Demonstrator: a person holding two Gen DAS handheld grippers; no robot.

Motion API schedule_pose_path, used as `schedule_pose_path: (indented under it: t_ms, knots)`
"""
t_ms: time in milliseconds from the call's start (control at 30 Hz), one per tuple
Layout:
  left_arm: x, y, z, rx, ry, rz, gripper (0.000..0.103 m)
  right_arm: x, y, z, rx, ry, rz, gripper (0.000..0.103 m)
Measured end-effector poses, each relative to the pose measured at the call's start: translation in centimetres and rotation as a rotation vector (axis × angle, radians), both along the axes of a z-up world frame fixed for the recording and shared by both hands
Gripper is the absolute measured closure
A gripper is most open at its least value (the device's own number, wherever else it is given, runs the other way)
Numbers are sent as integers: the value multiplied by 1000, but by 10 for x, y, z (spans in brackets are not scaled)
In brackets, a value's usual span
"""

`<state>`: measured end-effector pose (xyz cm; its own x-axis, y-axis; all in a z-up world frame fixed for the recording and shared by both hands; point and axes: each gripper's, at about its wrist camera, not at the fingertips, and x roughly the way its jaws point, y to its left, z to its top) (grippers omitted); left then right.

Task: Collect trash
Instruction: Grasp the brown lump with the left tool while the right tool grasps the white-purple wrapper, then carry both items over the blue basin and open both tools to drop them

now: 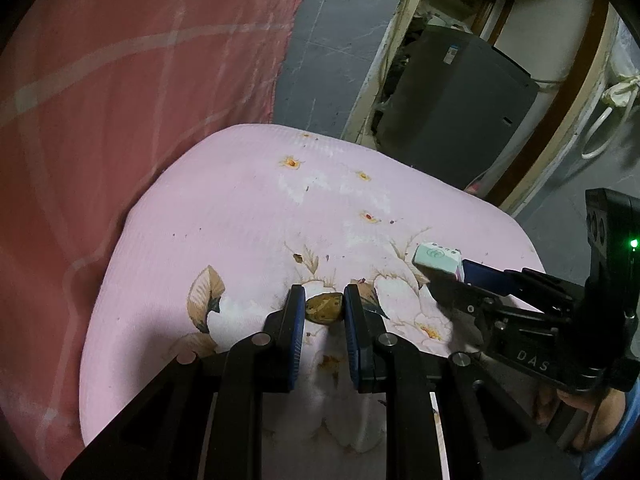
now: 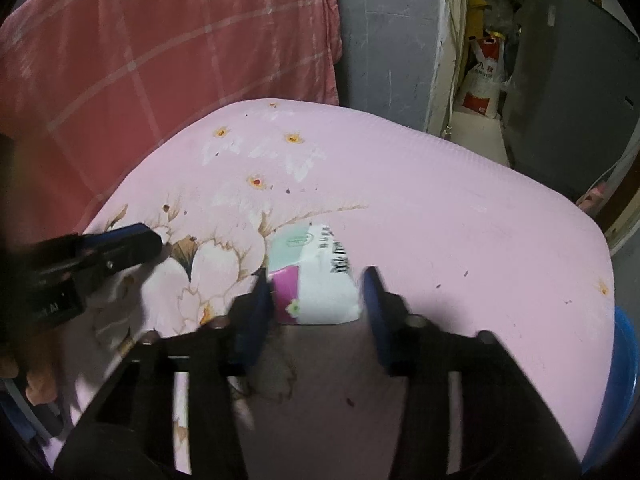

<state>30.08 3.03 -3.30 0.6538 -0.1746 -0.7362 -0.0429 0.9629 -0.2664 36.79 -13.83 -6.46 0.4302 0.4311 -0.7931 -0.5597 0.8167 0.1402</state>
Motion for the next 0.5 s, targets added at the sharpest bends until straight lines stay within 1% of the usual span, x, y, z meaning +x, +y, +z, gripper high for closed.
schedule_pose_path:
  t_ms: [100, 233, 300, 367, 500]
  knots:
    - [0, -1, 0, -1, -1, -3, 87, -5, 0, 2, 20, -14, 16, 63]
    - [-3, -6, 2, -2, -16, -11, 87, -18, -11, 3, 50, -39, -7, 63]
    - [-6, -11, 5, -2, -42, -21, 87, -26, -21, 7, 81, -62, -35, 63]
    - [-9, -18, 12, 1, -80, -32, 87, -35, -34, 15, 119, -105, -66, 63]
    - [-18, -38, 29, 2, -176, -57, 87, -50, -62, 36, 192, -192, -119, 63]
